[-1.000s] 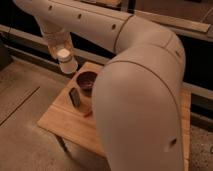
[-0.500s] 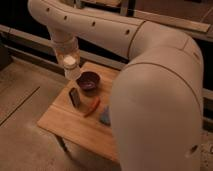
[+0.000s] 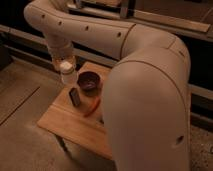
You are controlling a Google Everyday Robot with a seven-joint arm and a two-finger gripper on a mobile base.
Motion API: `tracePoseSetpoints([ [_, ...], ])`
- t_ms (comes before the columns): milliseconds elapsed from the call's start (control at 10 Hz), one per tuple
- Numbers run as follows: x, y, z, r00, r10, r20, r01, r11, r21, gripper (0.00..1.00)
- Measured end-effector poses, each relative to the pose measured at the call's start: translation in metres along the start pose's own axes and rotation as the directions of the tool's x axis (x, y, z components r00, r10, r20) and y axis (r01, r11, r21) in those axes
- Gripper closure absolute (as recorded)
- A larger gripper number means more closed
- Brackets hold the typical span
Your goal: Place the ceramic cup over the eraser
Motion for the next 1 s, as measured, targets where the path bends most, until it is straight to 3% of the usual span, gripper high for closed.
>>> tracePoseSetpoints([
  [1000, 0.034, 0.001, 0.024, 0.999, 0.049, -0.009, -0.049, 0.998, 0.041, 1.00],
])
